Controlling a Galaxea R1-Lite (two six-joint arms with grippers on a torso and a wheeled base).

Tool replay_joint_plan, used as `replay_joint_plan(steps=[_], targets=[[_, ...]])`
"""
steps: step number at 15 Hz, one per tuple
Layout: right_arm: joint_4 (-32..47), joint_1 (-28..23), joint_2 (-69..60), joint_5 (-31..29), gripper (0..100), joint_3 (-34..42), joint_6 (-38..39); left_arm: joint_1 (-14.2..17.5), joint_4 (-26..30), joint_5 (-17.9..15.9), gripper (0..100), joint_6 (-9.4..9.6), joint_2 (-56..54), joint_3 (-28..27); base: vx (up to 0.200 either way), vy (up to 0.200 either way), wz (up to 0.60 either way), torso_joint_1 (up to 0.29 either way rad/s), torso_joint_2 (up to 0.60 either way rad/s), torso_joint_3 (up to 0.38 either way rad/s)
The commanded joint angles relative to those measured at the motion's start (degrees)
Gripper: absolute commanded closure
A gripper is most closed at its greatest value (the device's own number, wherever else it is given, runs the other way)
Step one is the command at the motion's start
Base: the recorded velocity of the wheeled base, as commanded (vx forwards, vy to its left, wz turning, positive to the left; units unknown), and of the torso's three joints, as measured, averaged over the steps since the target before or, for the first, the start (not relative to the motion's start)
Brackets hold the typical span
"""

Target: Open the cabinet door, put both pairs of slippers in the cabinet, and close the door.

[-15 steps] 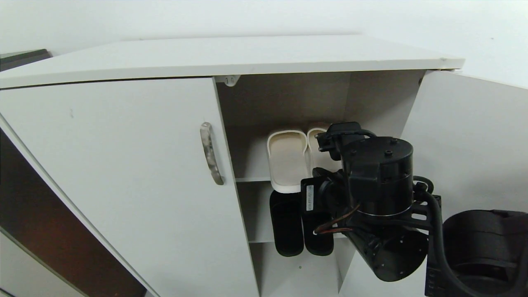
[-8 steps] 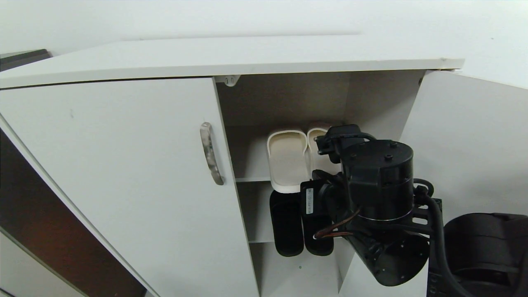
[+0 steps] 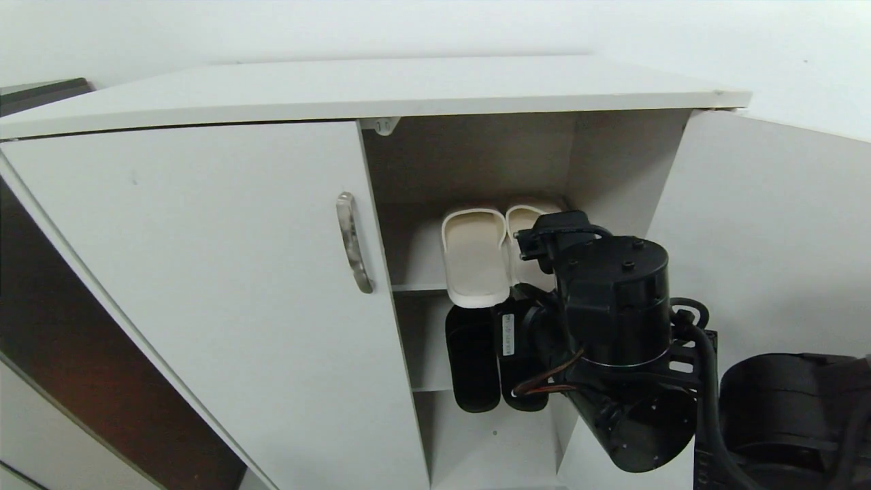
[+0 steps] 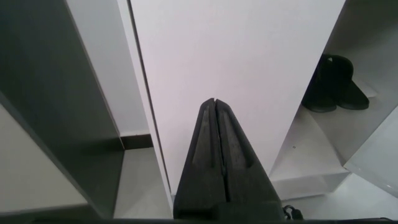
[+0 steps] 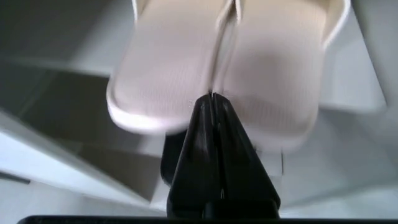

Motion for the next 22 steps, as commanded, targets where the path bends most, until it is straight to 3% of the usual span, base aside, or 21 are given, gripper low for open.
replay_joint_plan(steps=[1,19,22], targets=[[0.0,0.1,0.4,0.0,100,0.0,0.0,0.0,0.0,0.0,100,-0.01,0.1,0.0,-0.2,0.0,0.0,-0.002,-0.01,0.007],[0.0,-0.1,0.9,0.3,100,0.2,0.5,0.0,0.0,0.0,100,-0.01,0.1,0.0,-0.2,0.0,0.0,0.001,0.0,0.004],[-1.2,-0.5,1.5,0.4,100,0.9,0.2,0.0,0.0,0.0,100,-0.01,0.1,0.0,0.0,0.0,0.0,0.0,0.0,0.0]])
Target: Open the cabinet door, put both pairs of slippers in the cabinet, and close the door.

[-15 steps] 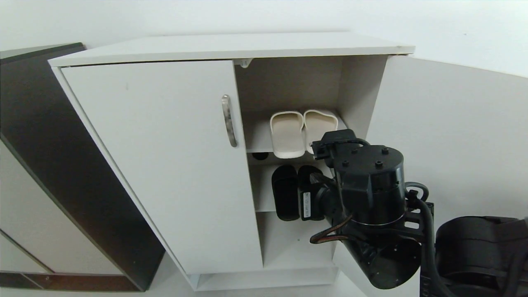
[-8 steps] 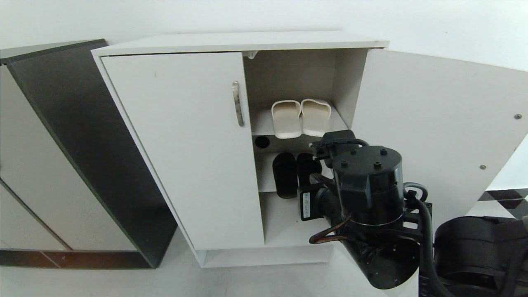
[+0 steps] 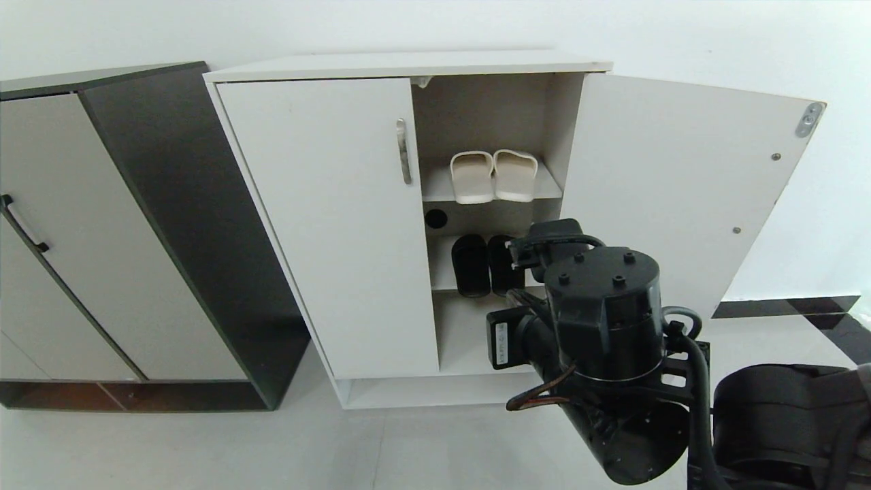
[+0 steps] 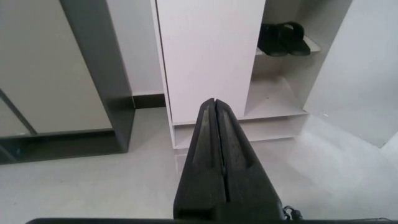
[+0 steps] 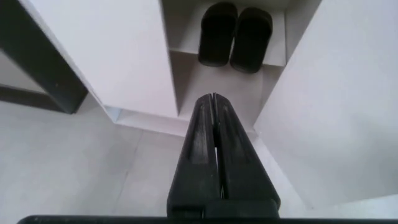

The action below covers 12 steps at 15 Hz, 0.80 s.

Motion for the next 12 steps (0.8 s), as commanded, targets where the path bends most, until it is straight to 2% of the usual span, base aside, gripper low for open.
replay_joint_plan(steps=[1,12], targets=[[-0.9,-0.3,0.7,0.0,100,0.7,-0.2,0.0,0.0,0.0,100,0.02,0.1,0.0,0.0,0.0,0.0,0.0,0.0,0.0],[-2.0,-0.4,1.1,0.5,100,1.5,-0.3,0.0,0.0,0.0,100,0.02,0.1,0.0,0.0,0.0,0.0,0.0,0.0,0.0]])
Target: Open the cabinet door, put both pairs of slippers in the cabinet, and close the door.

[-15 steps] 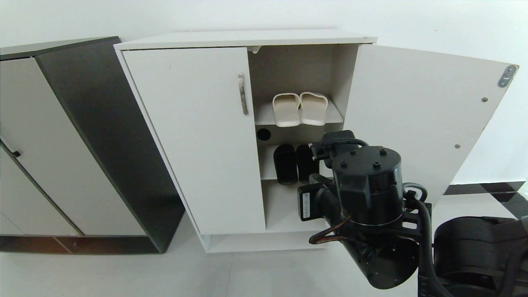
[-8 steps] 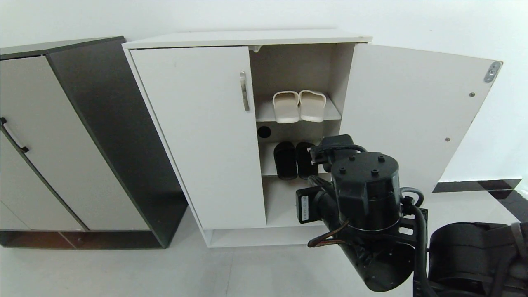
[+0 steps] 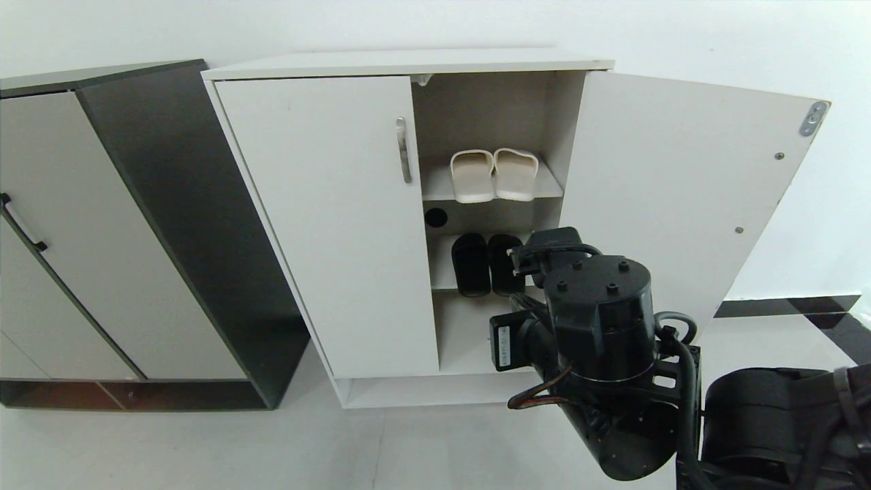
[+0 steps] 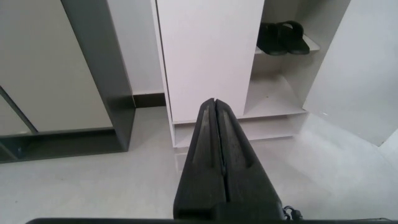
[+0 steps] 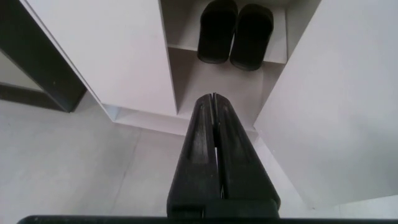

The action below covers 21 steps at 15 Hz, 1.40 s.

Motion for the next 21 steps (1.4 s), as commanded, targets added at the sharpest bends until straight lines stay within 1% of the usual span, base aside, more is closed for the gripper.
replay_joint_plan(steps=[1,13,16,21], targets=[[0.0,0.0,0.3,0.0,100,0.0,0.0,0.0,0.0,0.0,100,-0.01,0.1,0.0,0.0,0.0,0.0,0.0,0.0,0.0],[0.0,0.0,0.9,0.0,100,0.0,0.0,0.0,0.0,0.0,100,-0.01,0.1,0.0,0.0,0.0,0.0,0.0,-0.01,-0.008],[0.0,0.0,0.9,0.0,100,0.0,-0.1,0.0,0.0,0.0,100,-0.01,0.1,0.0,0.0,0.0,0.0,0.018,-0.2,-0.307],[0.0,0.0,0.9,0.0,100,0.0,-0.1,0.0,0.0,0.0,100,-0.01,0.1,0.0,0.0,0.0,0.0,0.069,-0.5,-0.357]])
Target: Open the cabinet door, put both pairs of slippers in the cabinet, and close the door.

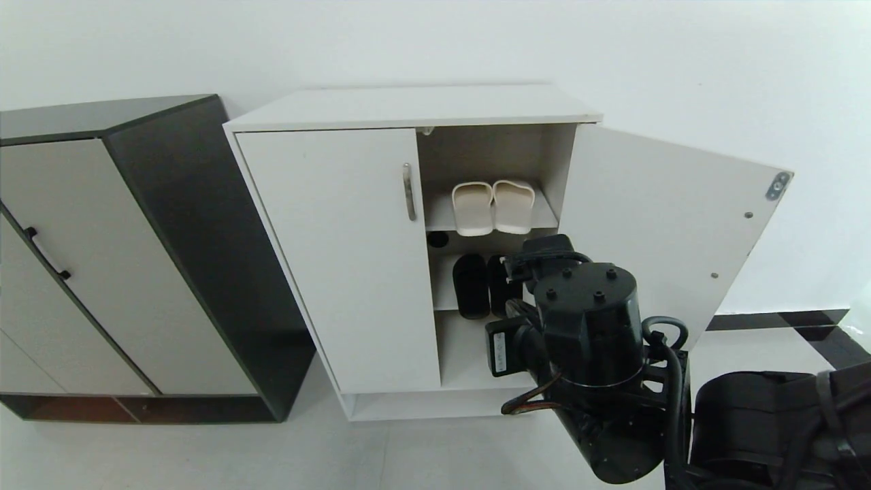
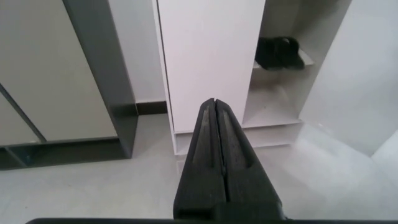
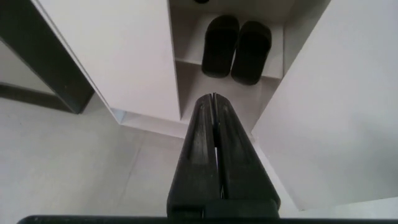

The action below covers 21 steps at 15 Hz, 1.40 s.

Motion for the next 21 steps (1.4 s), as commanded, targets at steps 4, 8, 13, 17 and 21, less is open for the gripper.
replay_joint_plan(steps=[4,8,13,17,21], targets=[[0.0,0.0,0.0,0.0,100,0.0,0.0,0.0,0.0,0.0,100,-0.01,0.1,0.0,0.0,0.0,0.0,0.129,-0.46,-0.338],[0.0,0.0,0.0,0.0,100,0.0,-0.1,0.0,0.0,0.0,100,-0.01,0.1,0.0,0.0,0.0,0.0,0.16,-0.47,-0.322],[0.0,-0.1,0.0,0.0,100,0.0,-0.1,0.0,0.0,0.0,100,-0.01,0.1,0.0,0.0,0.0,0.0,0.182,-0.5,-0.309],[0.0,-0.1,0.0,0.0,100,0.1,-0.1,0.0,0.0,0.0,100,-0.01,0.1,0.0,0.0,0.0,0.0,0.214,-0.53,-0.312],[0.0,0.0,0.0,0.0,100,0.5,-0.3,0.0,0.0,0.0,100,-0.01,0.1,0.0,0.0,0.0,0.0,0.245,-0.55,-0.322]])
